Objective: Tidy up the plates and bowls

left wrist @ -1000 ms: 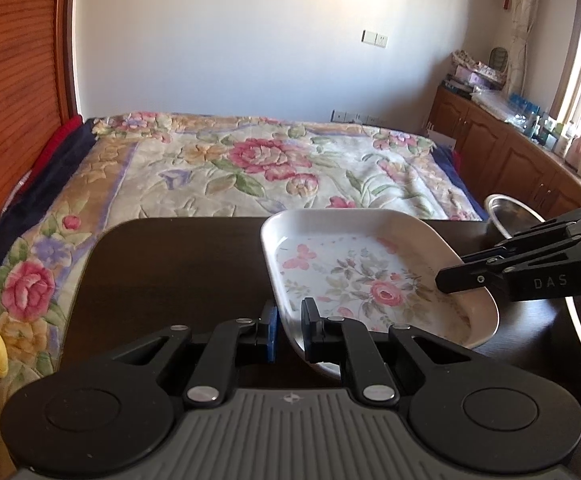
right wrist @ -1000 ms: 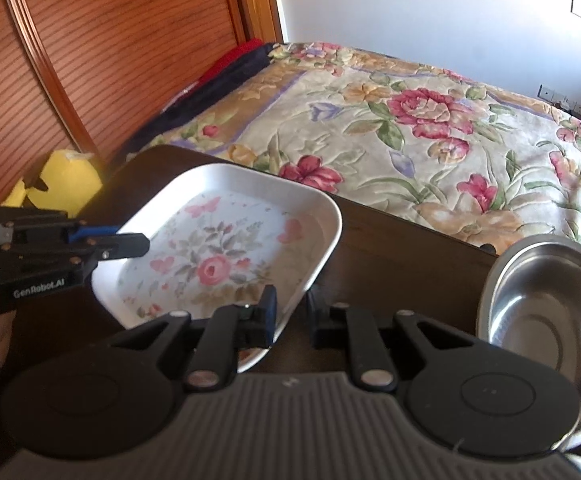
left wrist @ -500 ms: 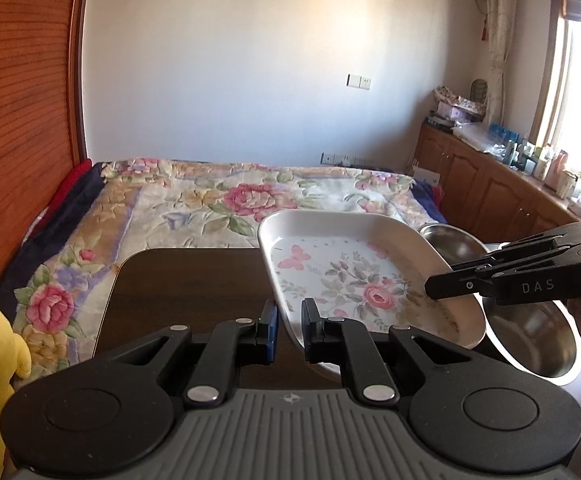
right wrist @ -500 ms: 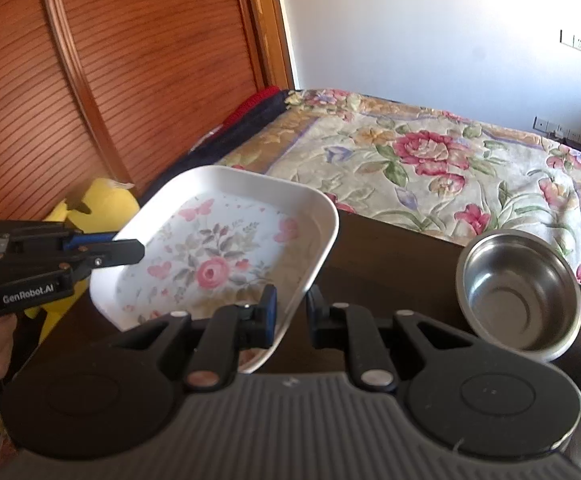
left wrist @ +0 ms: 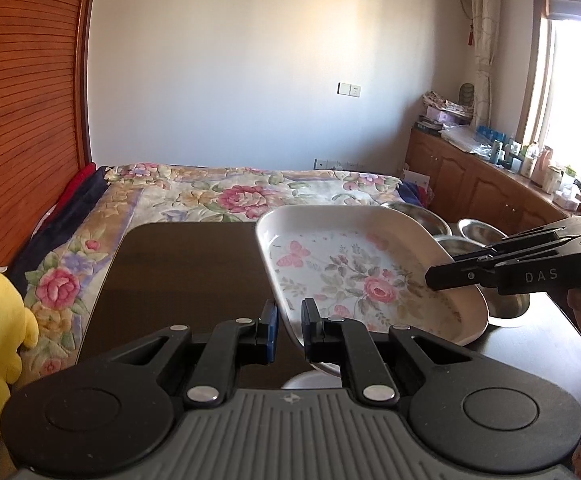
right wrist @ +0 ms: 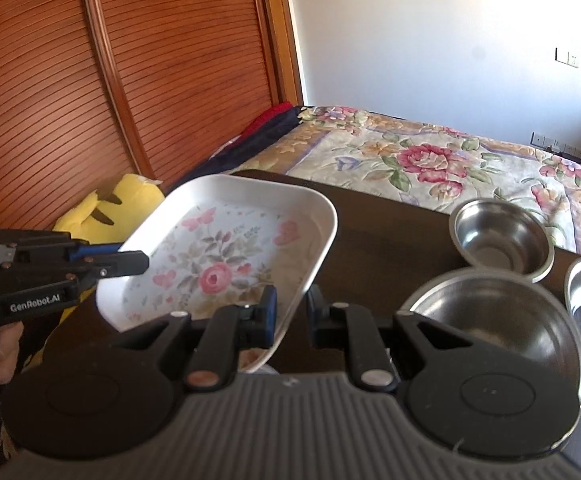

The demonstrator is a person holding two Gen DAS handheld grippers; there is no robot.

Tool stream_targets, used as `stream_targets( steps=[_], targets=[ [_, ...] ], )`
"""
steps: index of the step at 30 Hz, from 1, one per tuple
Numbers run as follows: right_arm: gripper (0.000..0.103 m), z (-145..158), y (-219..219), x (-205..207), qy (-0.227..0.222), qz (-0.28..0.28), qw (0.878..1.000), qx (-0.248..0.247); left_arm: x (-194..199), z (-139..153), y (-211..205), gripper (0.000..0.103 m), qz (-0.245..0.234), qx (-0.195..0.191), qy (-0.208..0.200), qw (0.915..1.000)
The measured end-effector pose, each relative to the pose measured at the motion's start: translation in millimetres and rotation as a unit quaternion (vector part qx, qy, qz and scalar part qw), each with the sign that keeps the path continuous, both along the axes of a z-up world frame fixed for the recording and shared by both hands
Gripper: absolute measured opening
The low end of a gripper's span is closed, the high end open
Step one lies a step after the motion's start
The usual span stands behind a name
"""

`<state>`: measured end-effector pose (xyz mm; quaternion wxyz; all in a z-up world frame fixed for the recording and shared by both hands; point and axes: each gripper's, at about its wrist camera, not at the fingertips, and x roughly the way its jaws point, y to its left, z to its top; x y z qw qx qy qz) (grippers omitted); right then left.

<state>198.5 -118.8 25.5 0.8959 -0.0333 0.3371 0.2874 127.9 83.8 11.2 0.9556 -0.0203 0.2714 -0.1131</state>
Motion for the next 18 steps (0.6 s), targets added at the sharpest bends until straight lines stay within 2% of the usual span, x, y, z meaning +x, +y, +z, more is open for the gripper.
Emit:
stream_targets(
  steps=[8, 18],
  targets=[
    [0.017, -14, -5, -38, 0.002, 0.002, 1.000, 0.006, -34, -16, -1, 0.014, -0.001, 0.001, 0.000, 1.0000],
    [0.017, -39, -5, -66, 0.015, -0.003, 1.000, 0.001, -59, -51, -2, 0.014, 0.001, -0.005, 0.026, 0.9997]
  ],
)
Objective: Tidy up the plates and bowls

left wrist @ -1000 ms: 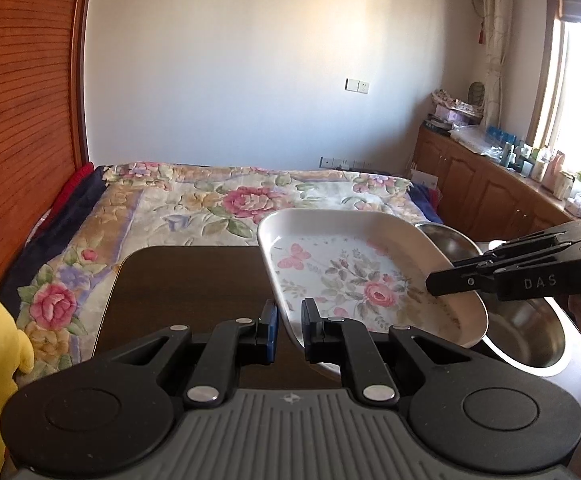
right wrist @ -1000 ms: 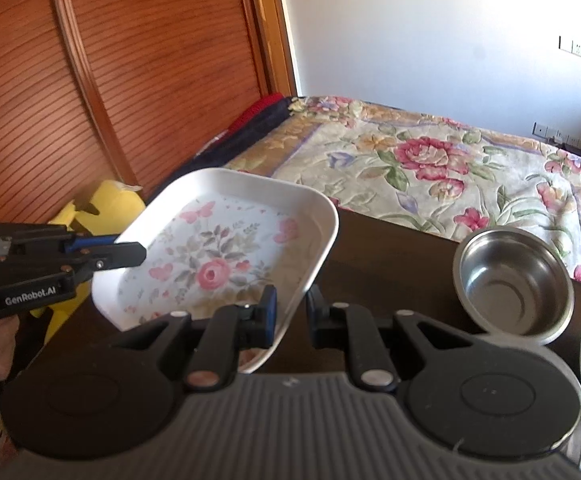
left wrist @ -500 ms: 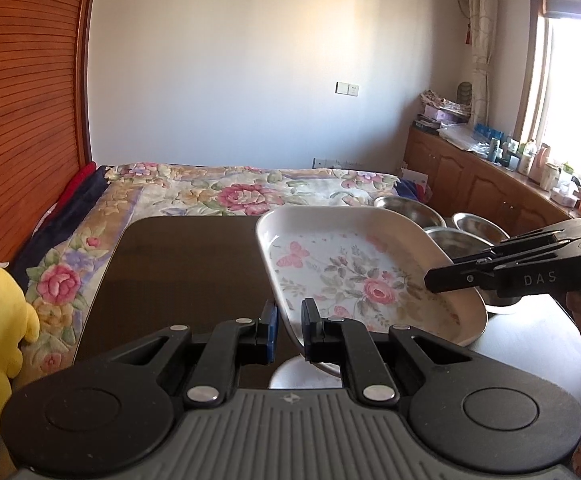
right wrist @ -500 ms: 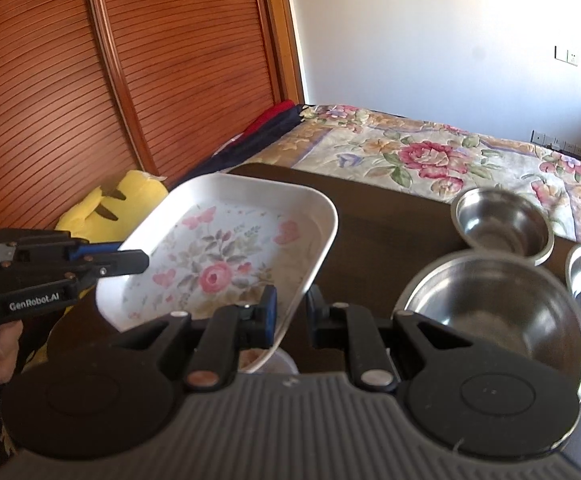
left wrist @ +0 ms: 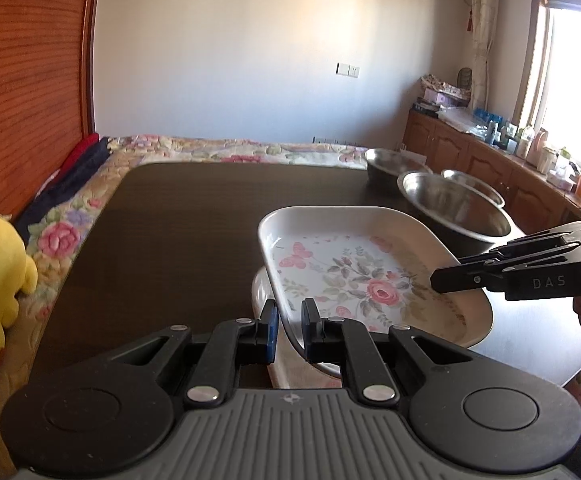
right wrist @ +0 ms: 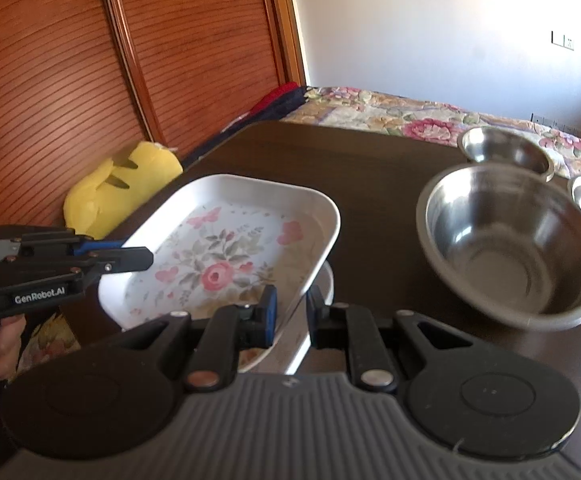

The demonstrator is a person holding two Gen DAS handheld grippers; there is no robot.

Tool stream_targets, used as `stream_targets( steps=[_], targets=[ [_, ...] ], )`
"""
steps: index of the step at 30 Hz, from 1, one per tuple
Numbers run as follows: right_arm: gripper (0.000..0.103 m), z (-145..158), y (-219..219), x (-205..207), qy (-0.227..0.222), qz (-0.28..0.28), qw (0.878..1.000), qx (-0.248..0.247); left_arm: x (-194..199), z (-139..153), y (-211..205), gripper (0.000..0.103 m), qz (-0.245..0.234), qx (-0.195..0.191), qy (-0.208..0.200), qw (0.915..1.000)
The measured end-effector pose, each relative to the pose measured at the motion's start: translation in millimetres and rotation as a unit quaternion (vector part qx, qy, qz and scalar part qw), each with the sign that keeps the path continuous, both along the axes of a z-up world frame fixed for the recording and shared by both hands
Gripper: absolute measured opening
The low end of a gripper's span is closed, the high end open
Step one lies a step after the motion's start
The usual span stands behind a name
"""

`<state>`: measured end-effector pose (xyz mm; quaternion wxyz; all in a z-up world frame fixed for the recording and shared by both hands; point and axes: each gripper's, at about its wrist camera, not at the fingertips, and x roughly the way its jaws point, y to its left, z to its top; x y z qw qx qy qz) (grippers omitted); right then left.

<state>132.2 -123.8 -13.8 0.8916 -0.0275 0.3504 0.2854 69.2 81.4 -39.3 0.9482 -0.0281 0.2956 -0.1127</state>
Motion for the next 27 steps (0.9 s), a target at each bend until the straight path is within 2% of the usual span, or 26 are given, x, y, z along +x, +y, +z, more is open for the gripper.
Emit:
stream_targets(
  steps=[3, 19, 27],
  targets=[
    [0.017, -4, 1, -3, 0.002, -0.001, 1.000, 0.001, -4, -5, 0, 0.013, 0.001, -0.002, 0.005, 1.0000],
    [0.018, -15, 1, -11, -0.010, -0.011, 1.000, 0.015, -12, -17, -7, 0.014, 0.006, 0.038, -0.001, 0.9993],
    [0.018, -21, -3, -15, -0.020, -0.025, 0.999, 0.030, -12, -24, -5, 0.015, 0.009, 0.034, 0.004, 0.9994]
  ],
)
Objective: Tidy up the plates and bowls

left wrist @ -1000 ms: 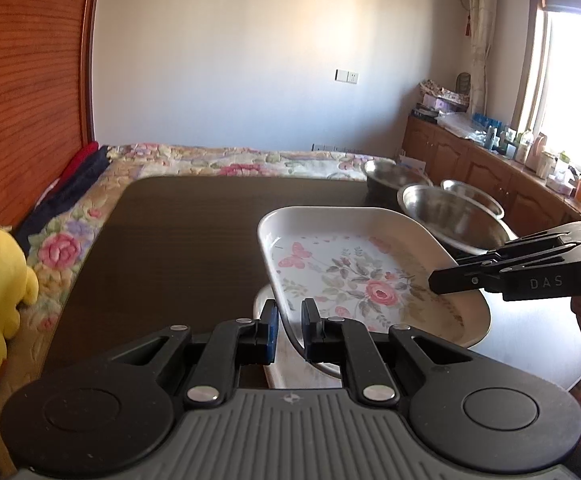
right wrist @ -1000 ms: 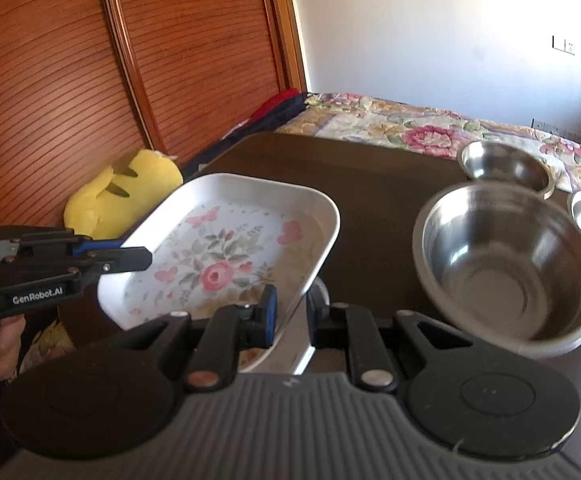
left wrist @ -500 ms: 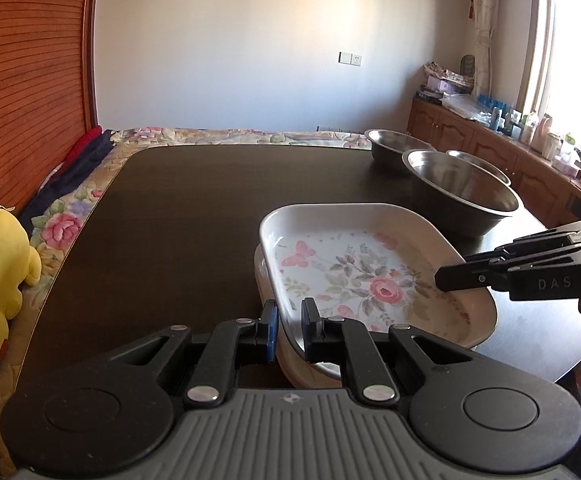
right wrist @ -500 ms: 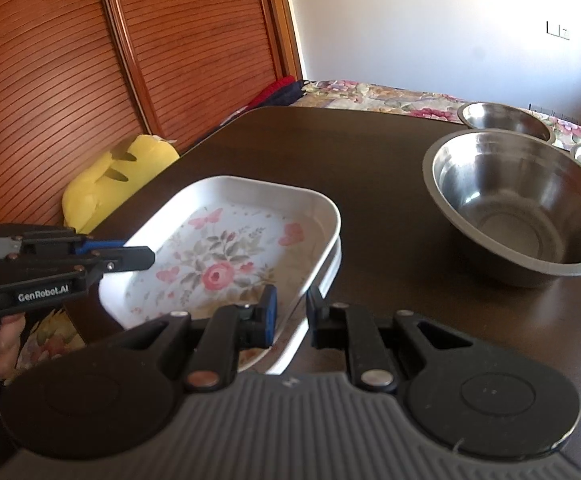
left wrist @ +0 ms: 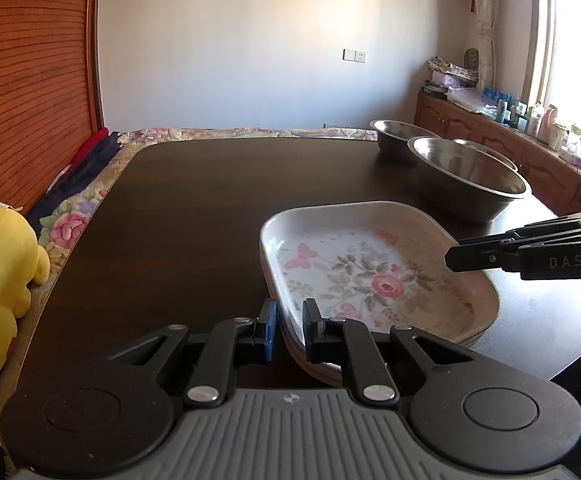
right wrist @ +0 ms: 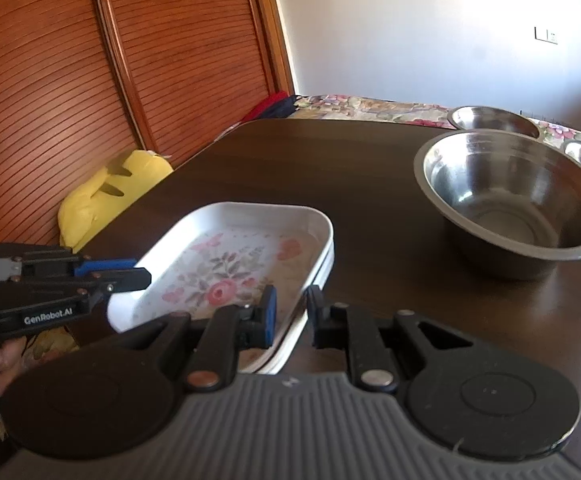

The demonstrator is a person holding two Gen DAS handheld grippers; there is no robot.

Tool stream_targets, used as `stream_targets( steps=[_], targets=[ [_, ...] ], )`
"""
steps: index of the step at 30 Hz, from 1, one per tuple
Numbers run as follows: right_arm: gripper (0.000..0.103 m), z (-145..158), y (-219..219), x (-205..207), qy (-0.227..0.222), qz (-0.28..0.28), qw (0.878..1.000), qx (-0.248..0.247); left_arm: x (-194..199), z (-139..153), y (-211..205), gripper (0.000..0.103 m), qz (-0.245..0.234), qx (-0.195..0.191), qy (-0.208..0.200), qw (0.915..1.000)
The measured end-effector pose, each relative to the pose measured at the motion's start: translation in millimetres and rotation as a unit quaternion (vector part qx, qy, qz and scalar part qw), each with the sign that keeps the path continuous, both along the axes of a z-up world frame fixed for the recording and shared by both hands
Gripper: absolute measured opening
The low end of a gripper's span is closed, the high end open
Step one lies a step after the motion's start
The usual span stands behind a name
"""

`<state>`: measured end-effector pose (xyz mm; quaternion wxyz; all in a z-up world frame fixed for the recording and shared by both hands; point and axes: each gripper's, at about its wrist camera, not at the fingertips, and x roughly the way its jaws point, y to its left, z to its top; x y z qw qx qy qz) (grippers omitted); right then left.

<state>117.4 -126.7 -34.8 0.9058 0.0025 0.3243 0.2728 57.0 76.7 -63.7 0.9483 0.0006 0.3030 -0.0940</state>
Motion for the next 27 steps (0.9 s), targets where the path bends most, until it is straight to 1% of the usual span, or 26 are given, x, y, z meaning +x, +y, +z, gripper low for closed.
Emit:
stream_targets(
  steps=[5, 9, 17, 20, 27],
  targets=[
    [0.018, -3, -6, -6, -0.015, -0.004, 1.000, 0.020, 0, 0, 3, 0.015, 0.002, -0.010, 0.000, 0.9999],
    [0.018, -1, -13, -12, -0.032, -0.018, 0.999, 0.033, -2, 3, 2, 0.015, 0.005, -0.008, -0.005, 0.9999],
    [0.019, 9, -34, -21, -0.060, -0.045, 0.996, 0.048, -5, 19, -4, 0.015, 0.002, -0.003, -0.026, 0.9996],
    [0.019, 14, -44, -23, -0.075, -0.057, 0.994, 0.046, -1, 26, -12, 0.015, -0.008, -0.002, -0.032, 0.9995],
    [0.019, 32, -69, -22, -0.107, -0.073, 0.991, 0.035, 19, 42, -51, 0.015, -0.044, 0.001, -0.049, 0.9978]
  ],
)
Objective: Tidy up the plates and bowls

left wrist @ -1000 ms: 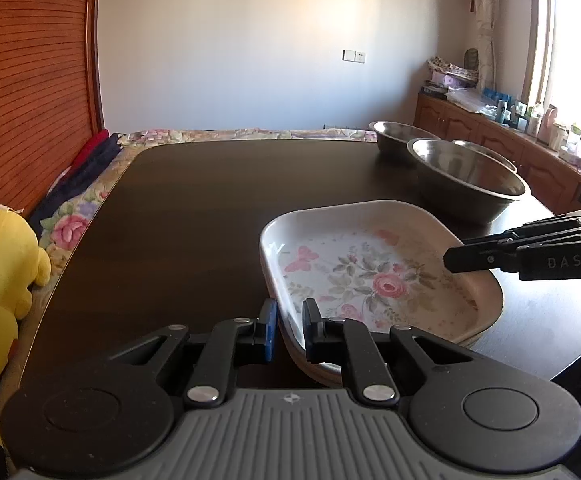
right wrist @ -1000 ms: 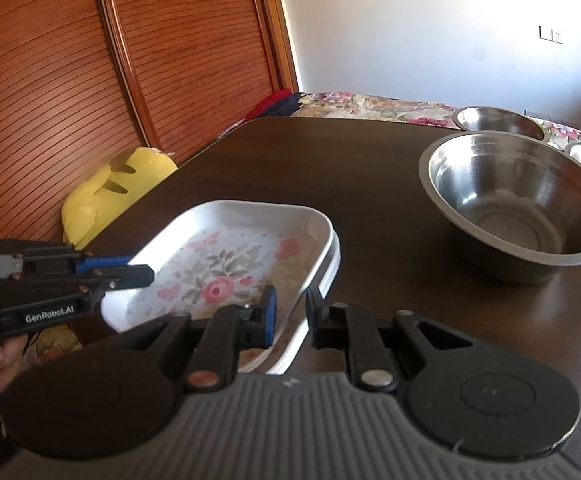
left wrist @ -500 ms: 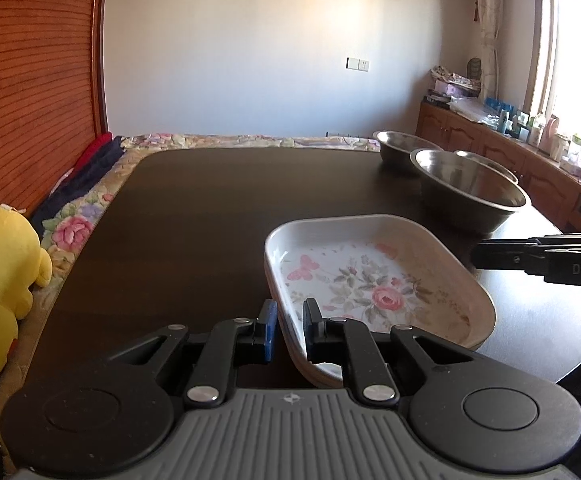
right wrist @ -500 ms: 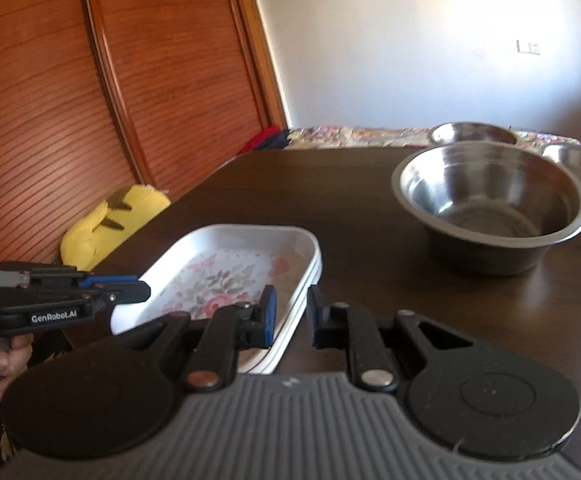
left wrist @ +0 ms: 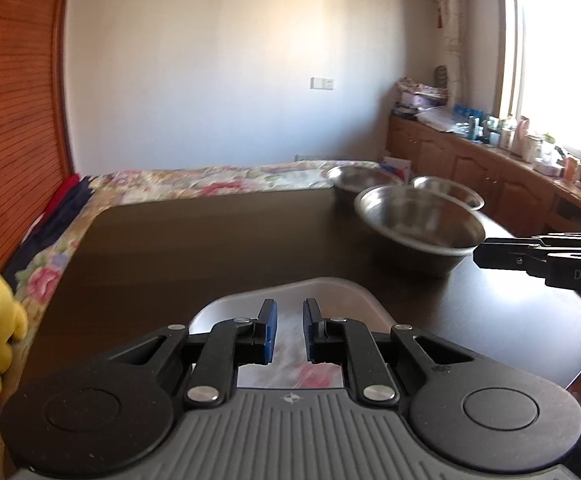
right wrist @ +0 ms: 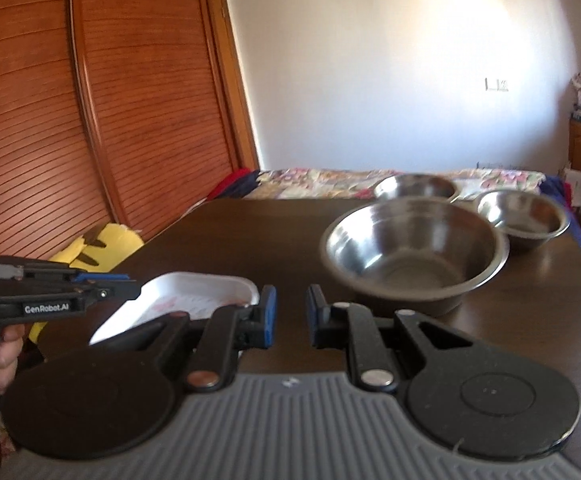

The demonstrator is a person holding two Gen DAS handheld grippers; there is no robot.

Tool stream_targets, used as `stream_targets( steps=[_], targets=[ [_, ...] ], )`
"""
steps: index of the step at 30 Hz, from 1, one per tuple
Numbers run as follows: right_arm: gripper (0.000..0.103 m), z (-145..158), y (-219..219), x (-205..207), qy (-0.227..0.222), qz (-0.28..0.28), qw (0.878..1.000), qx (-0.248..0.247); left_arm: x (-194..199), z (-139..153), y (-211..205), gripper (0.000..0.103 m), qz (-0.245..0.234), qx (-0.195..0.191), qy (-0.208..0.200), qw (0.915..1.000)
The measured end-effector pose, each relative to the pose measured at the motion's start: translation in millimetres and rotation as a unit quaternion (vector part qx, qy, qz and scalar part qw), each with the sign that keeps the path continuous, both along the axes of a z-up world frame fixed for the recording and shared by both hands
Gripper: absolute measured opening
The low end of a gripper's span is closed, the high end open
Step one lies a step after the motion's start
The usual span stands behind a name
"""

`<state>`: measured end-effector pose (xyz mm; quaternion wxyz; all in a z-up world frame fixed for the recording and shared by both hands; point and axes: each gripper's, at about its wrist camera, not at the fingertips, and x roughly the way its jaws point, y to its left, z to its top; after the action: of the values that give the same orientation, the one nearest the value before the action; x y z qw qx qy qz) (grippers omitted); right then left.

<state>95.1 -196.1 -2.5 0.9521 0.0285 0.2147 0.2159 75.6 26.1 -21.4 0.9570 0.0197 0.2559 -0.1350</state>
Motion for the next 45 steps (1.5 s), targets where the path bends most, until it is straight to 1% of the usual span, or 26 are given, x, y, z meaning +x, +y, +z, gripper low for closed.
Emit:
stream_targets(
  steps=[1, 4, 5, 6, 7, 9, 11, 12, 13, 14, 16, 19, 23, 30, 34, 41, 45],
  targets=[
    [0.019, 2, -5, 1, -0.005, -0.004, 1.000, -0.002, 4, 2, -6, 0.015, -0.004, -0.001, -0.001, 1.0000],
    [0.021, 6, -20, 7, -0.016, -0.016, 1.000, -0.007, 16, 5, -25, 0.021, -0.016, -0.001, -0.002, 0.9999],
    [0.022, 7, -24, 10, -0.019, -0.021, 1.000, -0.010, 20, 6, -30, 0.022, -0.020, 0.000, -0.002, 0.9998],
    [0.025, 8, -29, 13, -0.023, -0.027, 0.999, -0.015, 25, 6, -36, 0.022, -0.022, 0.001, -0.001, 0.9997],
    [0.034, 7, -33, 16, -0.027, -0.033, 0.999, -0.020, 30, 6, -41, 0.023, -0.026, 0.002, 0.000, 0.9997],
    [0.042, 6, -41, 22, -0.033, -0.041, 0.998, -0.024, 39, 5, -52, 0.027, -0.031, 0.003, 0.001, 0.9995],
    [0.042, 3, -52, 31, -0.032, -0.047, 0.998, -0.022, 48, 4, -62, 0.031, -0.035, 0.005, 0.004, 0.9994],
    [0.043, 0, -58, 36, -0.031, -0.051, 0.998, -0.020, 53, 2, -68, 0.035, -0.036, 0.006, 0.004, 0.9993],
    [0.048, -1, -62, 41, -0.030, -0.054, 0.998, -0.018, 57, 1, -72, 0.040, -0.036, 0.007, 0.005, 0.9993],
    [0.049, -3, -67, 44, -0.031, -0.058, 0.998, -0.017, 63, 0, -77, 0.043, -0.037, 0.007, 0.005, 0.9993],
    [0.050, -8, -76, 55, -0.028, -0.063, 0.998, -0.013, 69, -3, -85, 0.051, -0.037, 0.007, 0.007, 0.9993],
    [0.053, -17, -86, 71, -0.016, -0.062, 0.998, -0.006, 81, -7, -94, 0.059, -0.041, 0.004, 0.017, 0.9990],
    [0.053, -26, -93, 87, -0.009, -0.062, 0.998, 0.005, 92, -11, -99, 0.061, -0.038, -0.005, 0.028, 0.9989],
    [0.053, -36, -97, 107, 0.002, -0.049, 0.999, 0.021, 105, -10, -103, 0.062, -0.024, -0.013, 0.032, 0.9991],
    [0.054, -38, -97, 111, 0.004, -0.045, 0.999, 0.025, 112, -10, -103, 0.062, -0.020, -0.022, 0.036, 0.9989],
    [0.054, -40, -95, 112, 0.005, -0.048, 0.999, 0.014, 121, -12, -106, 0.062, -0.023, -0.021, 0.041, 0.9987],
    [0.054, -40, -97, 114, 0.008, -0.049, 0.999, 0.021, 126, -15, -109, 0.062, -0.024, -0.020, 0.046, 0.9985]
  ],
)
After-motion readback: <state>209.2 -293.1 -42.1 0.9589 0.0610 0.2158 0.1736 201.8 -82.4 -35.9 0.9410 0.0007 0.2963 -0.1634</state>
